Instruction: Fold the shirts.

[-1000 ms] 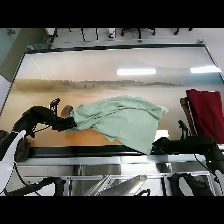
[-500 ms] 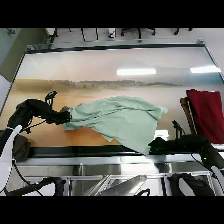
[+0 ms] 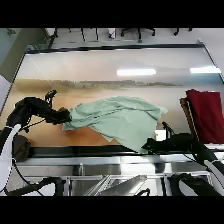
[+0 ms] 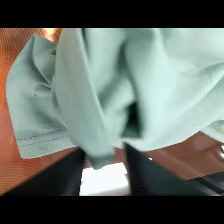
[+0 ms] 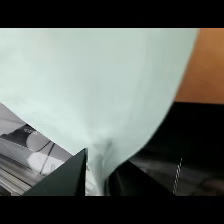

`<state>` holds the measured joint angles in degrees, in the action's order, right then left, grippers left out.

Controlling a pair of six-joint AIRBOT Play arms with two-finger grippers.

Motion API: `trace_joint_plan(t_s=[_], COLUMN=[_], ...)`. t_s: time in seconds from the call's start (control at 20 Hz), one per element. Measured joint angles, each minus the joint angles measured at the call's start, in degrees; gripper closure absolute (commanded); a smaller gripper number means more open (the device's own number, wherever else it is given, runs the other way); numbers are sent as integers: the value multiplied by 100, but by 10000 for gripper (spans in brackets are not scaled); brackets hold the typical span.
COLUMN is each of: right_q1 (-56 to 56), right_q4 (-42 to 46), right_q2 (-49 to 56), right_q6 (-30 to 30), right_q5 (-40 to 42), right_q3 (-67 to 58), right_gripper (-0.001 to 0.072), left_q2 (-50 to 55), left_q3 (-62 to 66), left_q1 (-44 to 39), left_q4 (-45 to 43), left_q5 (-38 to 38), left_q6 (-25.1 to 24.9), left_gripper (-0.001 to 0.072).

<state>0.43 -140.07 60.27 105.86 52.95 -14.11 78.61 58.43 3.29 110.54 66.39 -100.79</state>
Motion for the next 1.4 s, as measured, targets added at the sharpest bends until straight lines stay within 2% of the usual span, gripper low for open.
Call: trace_joint_plan(t_s=[0.25,0.35,0.55,0.6,0.65,0.95,1.15,1.4], right_q1=[229,254,271,273,273,181,-522,-2044], right_q4=[-66,-85,-87,-85,-85,203,72,-37], right_q2=[90,96,101,101,101,-61,-935,-1947], right_q6=[-20,-15,2,2,2,-2,-96,-181], right_q5=[-323,-417,-503,-520,-527,-586,682,1635], right_q3=[-13,-13,-15,-15,-15,-422,-2153,-5788], right_gripper=[693,693,693,693,693,694,694,694], left_q2=[0,2,2,2,2,-127,-938,-2107], left_q3=[0,0,-15,-46,-101,-199,1137,4186], left_q1=[2,2,2,2,2,7,306,1281], left_q4=[-2,-4,-197,-247,-295,-391,245,1294], left_q5=[48,111,254,262,227,-151,160,800], left_q6=[-24,-26,-50,-66,-63,-66,-66,219], left_gripper=[376,533,534,675,692,693,693,692])
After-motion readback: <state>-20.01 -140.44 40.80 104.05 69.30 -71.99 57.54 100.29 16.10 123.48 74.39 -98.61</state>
